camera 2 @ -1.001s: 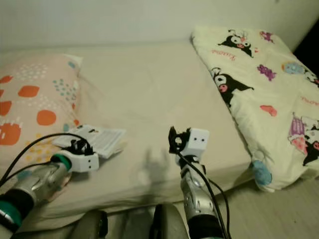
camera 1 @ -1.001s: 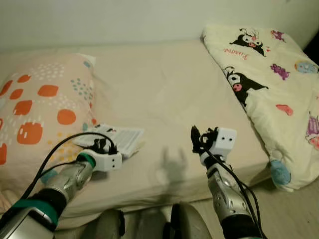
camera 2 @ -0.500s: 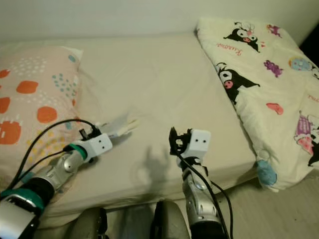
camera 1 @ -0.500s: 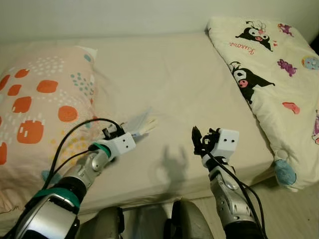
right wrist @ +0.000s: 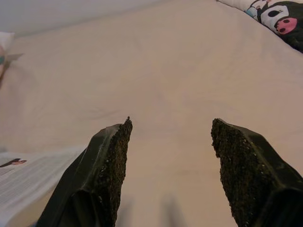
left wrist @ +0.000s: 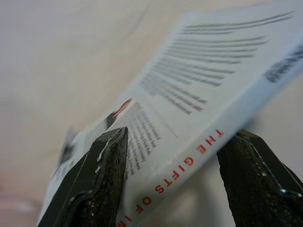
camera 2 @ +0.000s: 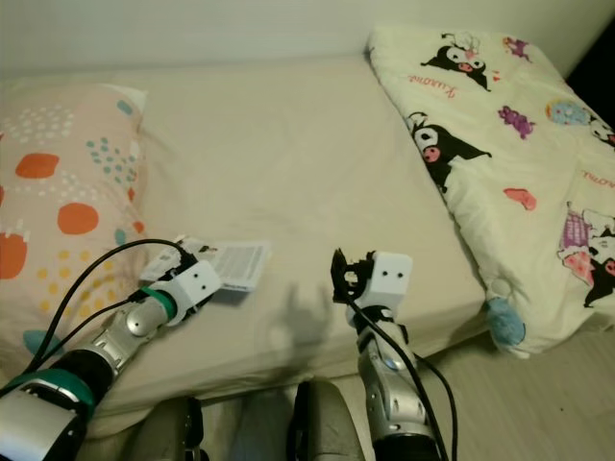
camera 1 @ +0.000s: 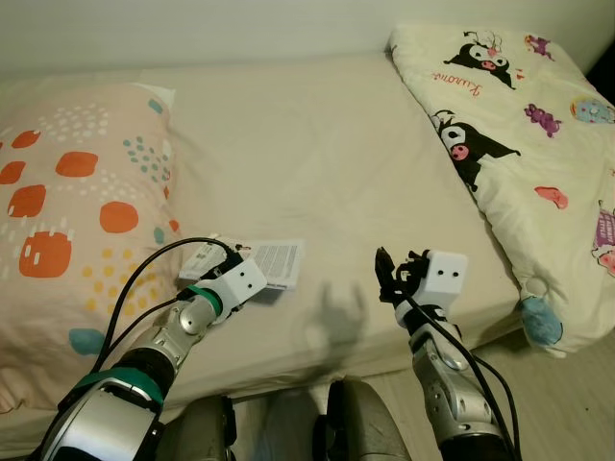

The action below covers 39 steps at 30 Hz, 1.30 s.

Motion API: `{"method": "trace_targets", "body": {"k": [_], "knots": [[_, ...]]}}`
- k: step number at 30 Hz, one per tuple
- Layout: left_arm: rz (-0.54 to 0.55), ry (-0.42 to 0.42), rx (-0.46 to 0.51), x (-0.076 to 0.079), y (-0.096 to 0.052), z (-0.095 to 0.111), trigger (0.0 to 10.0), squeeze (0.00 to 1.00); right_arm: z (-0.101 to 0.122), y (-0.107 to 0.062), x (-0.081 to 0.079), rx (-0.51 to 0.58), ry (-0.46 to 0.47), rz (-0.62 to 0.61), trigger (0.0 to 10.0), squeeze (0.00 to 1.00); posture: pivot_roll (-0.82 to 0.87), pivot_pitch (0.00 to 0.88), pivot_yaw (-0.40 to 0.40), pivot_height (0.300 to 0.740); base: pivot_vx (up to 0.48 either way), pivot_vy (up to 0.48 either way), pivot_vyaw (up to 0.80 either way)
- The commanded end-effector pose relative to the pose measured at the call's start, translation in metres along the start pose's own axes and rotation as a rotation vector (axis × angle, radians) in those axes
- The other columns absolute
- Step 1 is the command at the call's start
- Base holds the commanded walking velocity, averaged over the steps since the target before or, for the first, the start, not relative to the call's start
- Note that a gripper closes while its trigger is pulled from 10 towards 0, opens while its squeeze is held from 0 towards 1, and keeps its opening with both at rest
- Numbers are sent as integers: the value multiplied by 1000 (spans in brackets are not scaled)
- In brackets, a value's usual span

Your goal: Clean up the room

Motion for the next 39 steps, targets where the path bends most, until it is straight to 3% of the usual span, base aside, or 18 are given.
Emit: {"method": "trace_targets", "body": {"k": [1, 3, 5, 9, 10, 13, 14, 17, 18, 20, 21, 23, 26, 27, 30, 32, 39], "knots": [[-41, -94, 22, 7, 0, 1, 10000, 0, -4, -1, -2, -21, -6, 2, 10000, 0, 1, 188, -10, 630, 0, 0, 0], [-55, -132, 30, 8, 0, 4, 10000, 0, -4, 0, -3, -21, -5, 4, 10000, 0, 1, 188, -10, 630, 0, 0, 0], [-172, -219, 54, 23, 1, 13, 10000, 0, -3, 3, -6, -20, 2, 10, 10000, 0, 23, 172, -4, 630, 0, 0, 0], [-218, -195, 46, 30, -1, 10, 10000, 0, -3, 4, -7, -21, 6, 12, 10000, 0, 27, 169, -2, 630, 0, 0, 0], [-234, -160, 32, 33, -3, 4, 10000, 188, -3, 4, -8, -21, 8, 11, 10000, 0, 33, 169, -1, 630, 0, 0, 0], [-263, -124, 16, 38, -7, -3, 10000, 188, -3, 5, -8, -21, 10, 10, 10000, 0, 33, 169, -1, 630, 0, 0, 0], [-266, -128, 17, 38, -7, -3, 10000, 1000, -3, 5, -8, -21, 10, 10, 10000, 0, 33, 169, -1, 630, 0, 0, 0], [-262, -131, 8, 37, -10, -9, 10000, 1000, -4, 4, -8, -22, 11, 10, 10000, 0, 35, 168, 0, 630, 0, 0, 0], [-234, -144, 37, 33, -10, -4, 10000, 0, -4, 4, -8, -22, 11, 9, 10000, 0, 37, 158, 3, 630, 0, 0, 0], [-147, -173, 110, 18, -9, 11, 10000, 0, -5, 4, -6, -19, 14, 3, 10000, 0, 38, 143, 9, 630, 0, 0, 0], [-40, -246, 211, -4, -11, 34, 10000, 0, -1, 5, -4, 0, 27, -7, 10000, 0, 39, 128, 16, 630, 0, 0, 0], [-10, -269, 246, -11, -14, 43, 10000, 0, 1, 5, -4, 8, 32, -10, 10000, 0, 39, 128, 16, 630, 0, 0, 0], [108, -413, 356, -39, -29, 72, 10000, 0, 11, 5, -8, 54, 75, -2, 10000, 0, 56, 73, 38, 630, 0, 0, 0], [150, -496, 398, -50, -40, 83, 10000, 0, 17, 5, -13, 76, 75, 11, 10000, 0, 63, 56, 44, 630, 0, 0, 0], [160, -528, 413, -53, -45, 86, 10000, 0, 19, 5, -16, 84, 74, 17, 10000, 0, 65, 49, 46, 630, 0, 0, 0], [184, -565, 429, -57, -55, 86, 10000, 0, 21, 5, -23, 96, 77, 34, 10000, 0, 76, 0, 48, 630, 0, 0, 0], [343, -484, 381, -83, -78, 63, 10000, 0, 17, 4, -31, 78, 66, 72, 10000, 0, 91, 0, 20, 630, 0, 0, 0]]}}
Point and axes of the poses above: a point about 5 cm out from each wrist's last joint towards the gripper, its own y axis pointing out of the wrist towards the gripper, its own z axis along the axis of the wrist's last joint, x = y × z, the point moved 5 cm from there along y, pointing out of the wrist towards the gripper, and after that the axes turned 9 degrees about -y, right-handed, at the moved point
